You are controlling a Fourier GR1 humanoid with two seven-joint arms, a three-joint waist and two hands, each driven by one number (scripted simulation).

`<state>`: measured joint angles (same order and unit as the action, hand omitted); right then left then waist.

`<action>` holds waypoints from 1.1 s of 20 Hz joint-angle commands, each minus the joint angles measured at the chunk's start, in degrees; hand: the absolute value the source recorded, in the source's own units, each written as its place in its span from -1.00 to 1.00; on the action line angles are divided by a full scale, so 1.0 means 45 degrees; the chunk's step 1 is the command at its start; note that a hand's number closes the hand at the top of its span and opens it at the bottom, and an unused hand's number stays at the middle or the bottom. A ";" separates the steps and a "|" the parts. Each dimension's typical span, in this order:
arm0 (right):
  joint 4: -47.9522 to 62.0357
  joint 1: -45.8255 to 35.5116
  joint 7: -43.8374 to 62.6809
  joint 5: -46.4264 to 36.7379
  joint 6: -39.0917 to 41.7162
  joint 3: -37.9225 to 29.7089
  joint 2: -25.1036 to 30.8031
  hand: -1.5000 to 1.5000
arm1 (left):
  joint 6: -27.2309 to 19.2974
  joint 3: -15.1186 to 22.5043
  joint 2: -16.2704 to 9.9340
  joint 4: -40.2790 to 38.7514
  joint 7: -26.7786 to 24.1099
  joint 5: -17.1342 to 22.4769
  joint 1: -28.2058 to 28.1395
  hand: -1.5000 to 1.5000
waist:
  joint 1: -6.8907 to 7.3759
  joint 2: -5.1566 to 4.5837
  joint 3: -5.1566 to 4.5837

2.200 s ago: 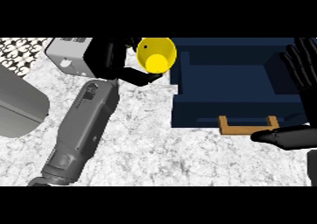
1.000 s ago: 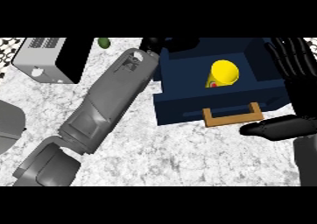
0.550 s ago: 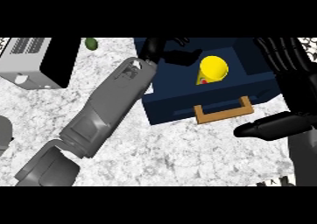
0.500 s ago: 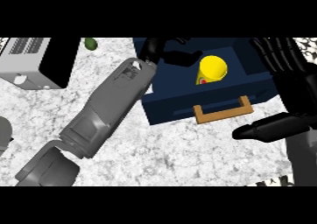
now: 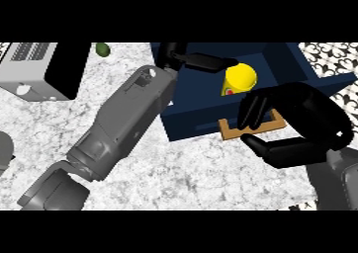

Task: Pick up the cup, place it into the drawer and close the drawer

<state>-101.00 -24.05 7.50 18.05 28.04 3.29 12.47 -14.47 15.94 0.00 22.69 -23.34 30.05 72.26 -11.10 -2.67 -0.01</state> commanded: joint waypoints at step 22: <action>0.7756 0.0147 -0.3417 -1.0352 -0.1672 0.4156 0.1100 -1.00 | 0.0746 -0.0641 -0.0308 0.1213 -0.2134 0.1695 -0.2219 -1.00 | 0.3078 0.0468 0.0023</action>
<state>-78.47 -19.61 -2.60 -23.64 23.11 20.27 19.06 -12.73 13.06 -1.16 26.13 -32.39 37.72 65.19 1.15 -0.59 0.07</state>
